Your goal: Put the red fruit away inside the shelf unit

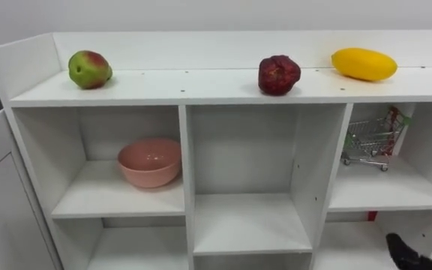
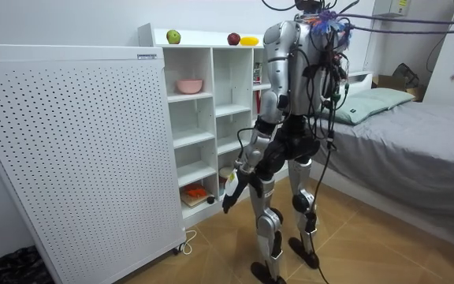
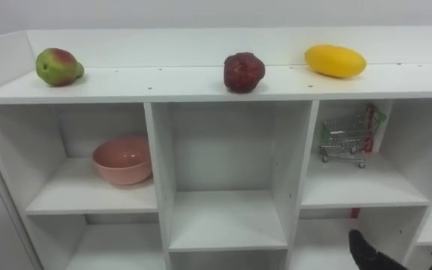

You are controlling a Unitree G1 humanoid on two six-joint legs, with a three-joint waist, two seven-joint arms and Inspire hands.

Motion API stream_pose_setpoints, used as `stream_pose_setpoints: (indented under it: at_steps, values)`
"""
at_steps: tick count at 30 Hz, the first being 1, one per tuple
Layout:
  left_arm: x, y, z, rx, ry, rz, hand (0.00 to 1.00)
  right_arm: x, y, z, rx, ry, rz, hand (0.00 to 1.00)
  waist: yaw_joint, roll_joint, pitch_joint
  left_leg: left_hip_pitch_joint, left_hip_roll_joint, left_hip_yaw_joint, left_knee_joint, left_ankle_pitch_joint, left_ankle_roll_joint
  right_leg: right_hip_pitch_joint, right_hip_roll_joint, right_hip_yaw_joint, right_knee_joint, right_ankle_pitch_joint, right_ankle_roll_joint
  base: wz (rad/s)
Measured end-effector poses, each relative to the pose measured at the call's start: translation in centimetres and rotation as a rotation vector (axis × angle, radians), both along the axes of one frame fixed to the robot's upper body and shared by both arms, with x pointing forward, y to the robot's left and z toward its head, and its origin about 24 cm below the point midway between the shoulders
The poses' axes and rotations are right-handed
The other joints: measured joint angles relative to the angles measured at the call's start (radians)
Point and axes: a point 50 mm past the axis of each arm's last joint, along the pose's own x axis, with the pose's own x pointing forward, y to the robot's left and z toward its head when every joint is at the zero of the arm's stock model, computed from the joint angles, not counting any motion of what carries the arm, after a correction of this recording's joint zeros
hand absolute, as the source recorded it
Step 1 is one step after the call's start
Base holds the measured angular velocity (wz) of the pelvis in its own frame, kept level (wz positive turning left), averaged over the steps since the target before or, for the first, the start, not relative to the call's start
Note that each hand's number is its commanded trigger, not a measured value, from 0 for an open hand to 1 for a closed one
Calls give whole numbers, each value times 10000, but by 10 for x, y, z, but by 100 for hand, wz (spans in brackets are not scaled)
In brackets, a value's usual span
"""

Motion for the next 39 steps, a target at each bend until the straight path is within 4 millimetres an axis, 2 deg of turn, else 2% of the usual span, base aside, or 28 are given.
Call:
stream_pose_setpoints:
  at_steps: [4,8,11,13,22,27,34,39]
  values:
    - [0,-3,-1,-257,163,-176,0,0,5,26,-1027,-1079,16,0,126,1,25,-13,0,1,-16,0,0,-10,1,1,-5,-1,1,0]
    - [5,-6,-2,-378,128,-479,0,7,12,39,-1650,-1601,332,0,273,-107,75,-69,0,1,-15,1,0,-76,1,9,-6,-2,2,0]
    - [11,-5,-1,-383,22,-558,0,18,20,53,-2000,-2163,649,0,414,-180,66,-190,0,-1,6,5,2,-181,2,22,-1,-1,1,0]
    - [16,-2,0,-362,-84,-639,0,24,24,64,-2114,-2571,913,0,496,-305,39,-196,0,-17,2,4,2,-171,3,7,-20,-1,1,0]
    - [21,4,1,-364,71,-1054,0,46,39,108,-3289,-4046,1970,0,728,-446,79,-55,-2,-133,-11,4,1,62,8,-76,-69,-1,1,1]
    - [21,3,0,-403,186,-1193,0,49,42,116,-3403,-4309,2264,0,762,-514,106,-6,-2,-231,8,5,0,133,5,-243,-73,-1,2,8]
    - [22,3,1,-462,215,-1188,0,56,44,123,-3771,-4255,2817,0,752,-575,73,-183,-10,-439,158,10,-6,138,0,-398,-41,0,0,6]
    - [22,4,1,-417,248,-1233,0,67,44,135,-3585,-4504,2946,0,763,-586,84,-154,-26,-581,183,13,-11,271,-5,-548,-46,0,1,9]
